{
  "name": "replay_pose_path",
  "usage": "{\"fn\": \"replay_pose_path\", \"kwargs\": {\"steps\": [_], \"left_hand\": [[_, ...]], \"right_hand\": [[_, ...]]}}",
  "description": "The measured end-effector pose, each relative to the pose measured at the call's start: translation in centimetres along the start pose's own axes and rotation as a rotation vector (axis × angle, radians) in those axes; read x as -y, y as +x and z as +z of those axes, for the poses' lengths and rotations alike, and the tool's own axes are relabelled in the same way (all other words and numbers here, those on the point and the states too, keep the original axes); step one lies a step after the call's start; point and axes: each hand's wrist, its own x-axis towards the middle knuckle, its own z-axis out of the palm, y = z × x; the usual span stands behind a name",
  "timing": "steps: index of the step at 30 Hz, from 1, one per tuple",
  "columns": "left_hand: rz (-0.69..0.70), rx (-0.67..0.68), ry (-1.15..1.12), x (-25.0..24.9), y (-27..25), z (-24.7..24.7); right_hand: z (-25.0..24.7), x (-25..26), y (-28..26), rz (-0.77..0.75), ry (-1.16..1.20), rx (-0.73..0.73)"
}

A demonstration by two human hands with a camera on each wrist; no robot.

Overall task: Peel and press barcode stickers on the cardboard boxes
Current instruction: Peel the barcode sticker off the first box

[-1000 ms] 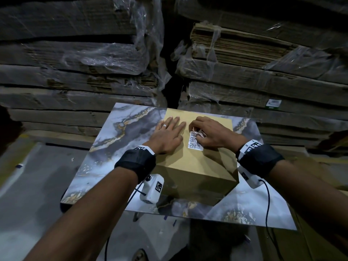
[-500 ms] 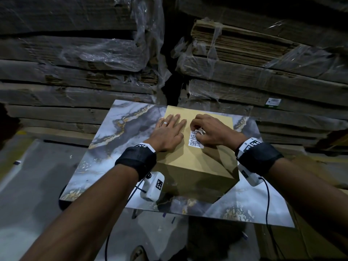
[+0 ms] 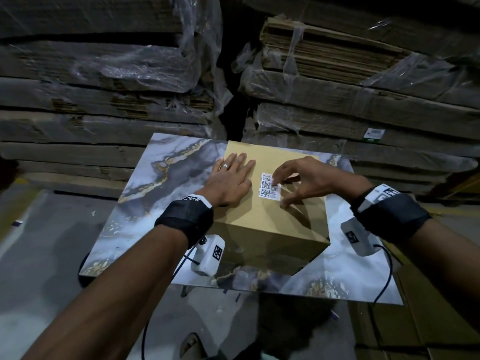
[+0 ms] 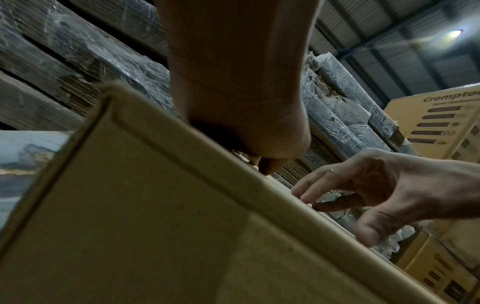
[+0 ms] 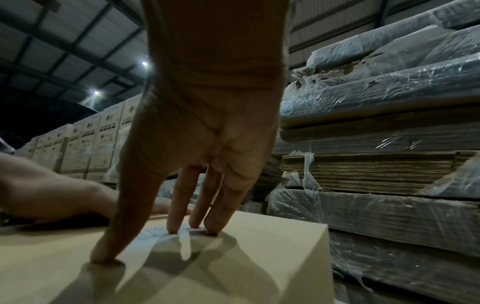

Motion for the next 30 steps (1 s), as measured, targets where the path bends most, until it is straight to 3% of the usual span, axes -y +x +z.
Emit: {"fn": "replay_pose_path", "kwargs": {"steps": [7, 20, 24, 26, 30], "left_hand": [[-0.001, -0.007, 0.016, 0.1, 0.1, 0.1], [0.0, -0.018, 0.018, -0.1, -0.1, 0.1], [0.001, -0.036, 0.01, -0.3, -0.3, 0.2], [-0.005, -0.039, 0.012, -0.3, -0.3, 0.2], [-0.006, -0.046, 0.019, -0.4, -0.4, 0.3]], "right_hand": [[1.1, -0.6, -1.4, -0.049, 0.173, -0.163], [2.9, 0.5, -2.2, -0.067, 0.097, -0.324], [3.1, 0.6, -1.4, 0.177, 0.013, -0.427], [3.1, 0.8, -0.5, 0.297, -0.001, -0.4], [3.8, 1.7, 0.7, 0.371, -0.04, -0.342]]}}
